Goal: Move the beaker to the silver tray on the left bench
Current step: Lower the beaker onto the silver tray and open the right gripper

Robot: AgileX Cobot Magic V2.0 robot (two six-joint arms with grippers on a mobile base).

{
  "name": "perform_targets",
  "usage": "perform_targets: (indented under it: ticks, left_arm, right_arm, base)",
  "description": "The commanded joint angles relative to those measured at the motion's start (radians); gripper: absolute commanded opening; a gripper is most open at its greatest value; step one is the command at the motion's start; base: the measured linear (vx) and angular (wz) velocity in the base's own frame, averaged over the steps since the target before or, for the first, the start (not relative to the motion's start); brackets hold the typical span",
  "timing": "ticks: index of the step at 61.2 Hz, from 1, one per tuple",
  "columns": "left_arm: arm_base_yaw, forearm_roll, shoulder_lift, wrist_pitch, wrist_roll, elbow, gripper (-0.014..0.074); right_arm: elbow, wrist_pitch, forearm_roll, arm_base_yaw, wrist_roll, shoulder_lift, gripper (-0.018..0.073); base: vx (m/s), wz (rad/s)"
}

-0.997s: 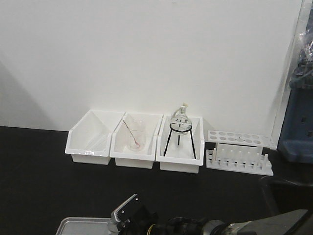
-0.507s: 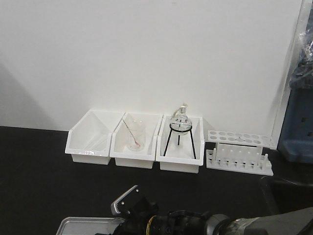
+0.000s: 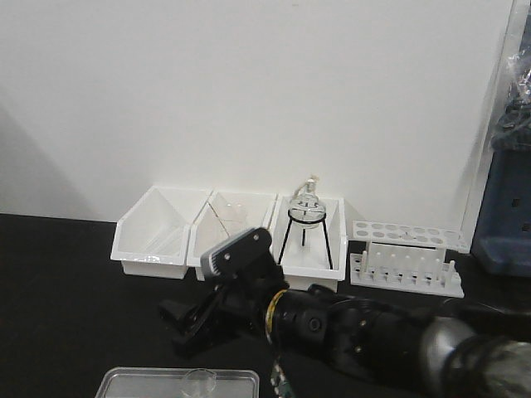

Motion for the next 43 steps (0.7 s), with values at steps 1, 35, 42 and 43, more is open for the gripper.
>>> perform_targets:
  ticks: [1, 35, 42, 43]
  left_arm:
    - [0.000, -0.008, -0.007, -0.079, 0.000, 0.020, 0.0001]
    - [0.000, -0.008, -0.007, -0.079, 0.000, 0.020, 0.0001]
    - [0.000, -0.008, -0.007, -0.079, 0.000, 0.020, 0.0001]
    - [0.000, -0.008, -0.007, -0.079, 0.000, 0.020, 0.0001]
  right_arm:
    - [0.024, 0.000, 0.002, -0.003, 0.009, -0.161, 0.0494]
    - [0.457, 0.101, -0.025, -0.002, 0.009, -0.697, 0.0374]
    - [0.463, 0.104, -0.025, -0.002, 0.009, -0.698, 0.0351]
    - [0.463, 0.104, -0.025, -0.002, 0.009, -0.698, 0.0349]
  base:
    - [0.00, 0.00]
    - [0.00, 0.00]
    - [0.00, 0.00]
    - [0.00, 0.00]
